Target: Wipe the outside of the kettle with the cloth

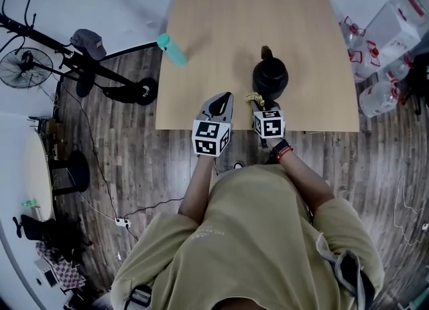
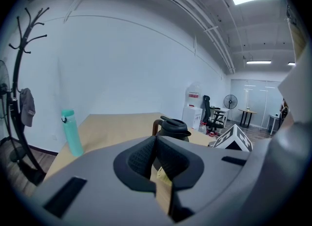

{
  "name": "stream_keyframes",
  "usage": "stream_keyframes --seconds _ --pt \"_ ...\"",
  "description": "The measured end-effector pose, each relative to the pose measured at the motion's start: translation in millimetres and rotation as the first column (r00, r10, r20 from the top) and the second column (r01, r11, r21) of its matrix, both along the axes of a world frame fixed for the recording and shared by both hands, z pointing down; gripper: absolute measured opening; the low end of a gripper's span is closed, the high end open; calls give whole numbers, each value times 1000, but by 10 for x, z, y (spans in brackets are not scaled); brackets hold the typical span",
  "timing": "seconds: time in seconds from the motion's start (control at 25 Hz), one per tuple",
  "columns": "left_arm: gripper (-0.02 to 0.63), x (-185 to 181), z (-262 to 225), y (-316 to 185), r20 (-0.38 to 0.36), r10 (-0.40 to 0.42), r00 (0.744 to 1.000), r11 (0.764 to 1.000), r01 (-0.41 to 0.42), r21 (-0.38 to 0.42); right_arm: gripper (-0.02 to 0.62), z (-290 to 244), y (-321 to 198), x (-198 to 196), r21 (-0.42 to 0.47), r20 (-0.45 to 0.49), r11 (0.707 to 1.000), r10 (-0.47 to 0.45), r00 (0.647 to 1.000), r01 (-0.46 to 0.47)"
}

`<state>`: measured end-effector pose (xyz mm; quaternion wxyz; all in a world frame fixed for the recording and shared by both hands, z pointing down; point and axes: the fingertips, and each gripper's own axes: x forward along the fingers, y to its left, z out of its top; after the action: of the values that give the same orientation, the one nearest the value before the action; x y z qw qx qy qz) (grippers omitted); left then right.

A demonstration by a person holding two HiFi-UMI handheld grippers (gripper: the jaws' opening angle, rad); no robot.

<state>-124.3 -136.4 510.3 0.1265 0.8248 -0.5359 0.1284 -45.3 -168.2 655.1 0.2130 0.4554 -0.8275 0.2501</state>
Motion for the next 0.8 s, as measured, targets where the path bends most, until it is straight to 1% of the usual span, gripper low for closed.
stream_keyframes --seconds 0.24,0.44,0.56,0.8 --pt "25 -58 -35 -7 9 -1 1000 1000 1 9 117 8 -88 -123 71 -111 997 -21 994 29" --pt "25 -26 -49 -4 10 1 1000 1000 -1 11 117 38 -116 -107 86 -159 995 -29 987 43" --pt "25 13 -54 -12 10 6 1000 1000 -6 12 117 61 -109 -79 71 -155 997 -27 988 39" --pt "25 91 -40 5 10 12 1000 1000 -12 12 117 75 -80 -30 27 -99 1000 -5 995 8"
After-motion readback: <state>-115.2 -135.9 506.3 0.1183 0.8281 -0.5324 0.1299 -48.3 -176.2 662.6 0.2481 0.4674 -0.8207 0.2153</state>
